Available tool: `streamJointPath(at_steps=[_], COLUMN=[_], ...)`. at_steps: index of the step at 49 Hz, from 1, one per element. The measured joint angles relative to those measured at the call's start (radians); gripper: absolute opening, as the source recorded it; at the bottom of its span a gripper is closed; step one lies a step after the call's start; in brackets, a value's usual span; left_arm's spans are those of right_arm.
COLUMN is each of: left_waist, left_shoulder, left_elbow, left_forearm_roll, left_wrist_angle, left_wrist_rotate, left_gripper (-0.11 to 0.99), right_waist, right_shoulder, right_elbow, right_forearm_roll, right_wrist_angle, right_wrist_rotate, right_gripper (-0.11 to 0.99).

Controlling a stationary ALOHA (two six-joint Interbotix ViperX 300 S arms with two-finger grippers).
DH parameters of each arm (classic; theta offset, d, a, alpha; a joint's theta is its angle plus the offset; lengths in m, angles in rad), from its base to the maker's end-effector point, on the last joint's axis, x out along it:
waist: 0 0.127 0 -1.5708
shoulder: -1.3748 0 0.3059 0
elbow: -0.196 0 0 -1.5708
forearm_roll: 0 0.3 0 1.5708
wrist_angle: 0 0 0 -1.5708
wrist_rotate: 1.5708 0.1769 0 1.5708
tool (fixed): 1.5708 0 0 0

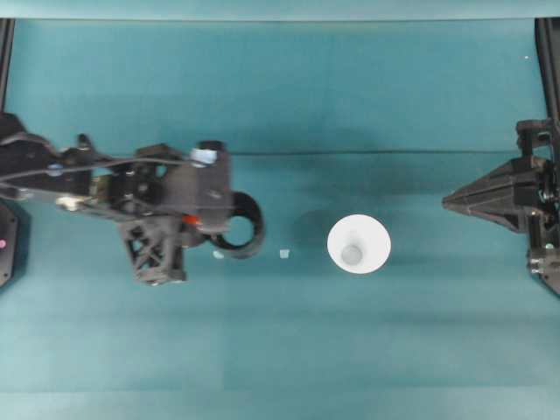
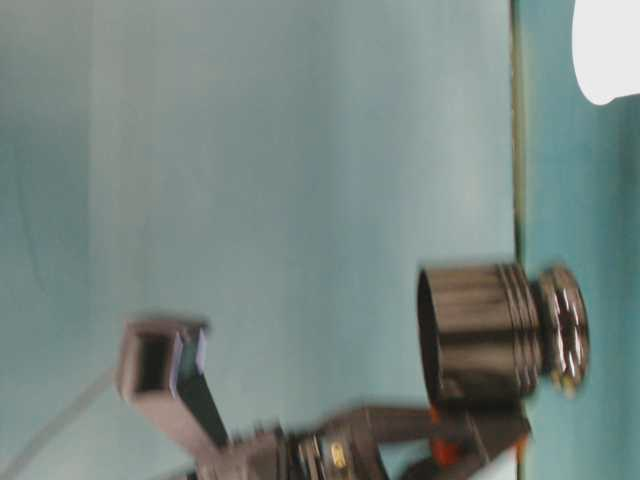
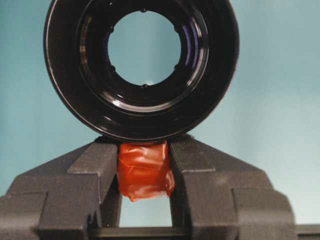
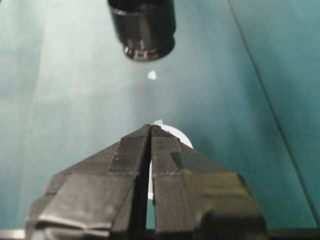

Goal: Put the paper cup into the moved red handle cup holder.

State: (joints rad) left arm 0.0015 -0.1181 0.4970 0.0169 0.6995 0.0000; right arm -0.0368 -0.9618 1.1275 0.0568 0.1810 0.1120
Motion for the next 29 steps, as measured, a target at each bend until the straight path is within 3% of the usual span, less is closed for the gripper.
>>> streamJointPath(at_steps=[7, 11, 29], left_waist=[0.009, 0.018, 0.014], left_shoulder=[0.092, 0.147, 0.275], left_elbow=[-0.094, -0.123, -0.14], left_forearm_roll=[0.002, 0.002, 0.002], left_wrist_angle=[0.003, 0.005, -0.006], left_wrist_rotate=[0.052, 0.052, 0.054], left_gripper=[0.26, 0.26, 0.26], right_waist=[-0.002, 0.0, 0.0], right_shoulder=[-0.002, -0.002, -0.005], right_elbow=[0.0, 0.0, 0.0], right_forearm_roll=[0.0, 0.002, 0.002], right_wrist_angle=[0.0, 0.002, 0.002], right_wrist_rotate=[0.0, 0.0, 0.0], right_gripper=[-0.09, -0.09, -0.09])
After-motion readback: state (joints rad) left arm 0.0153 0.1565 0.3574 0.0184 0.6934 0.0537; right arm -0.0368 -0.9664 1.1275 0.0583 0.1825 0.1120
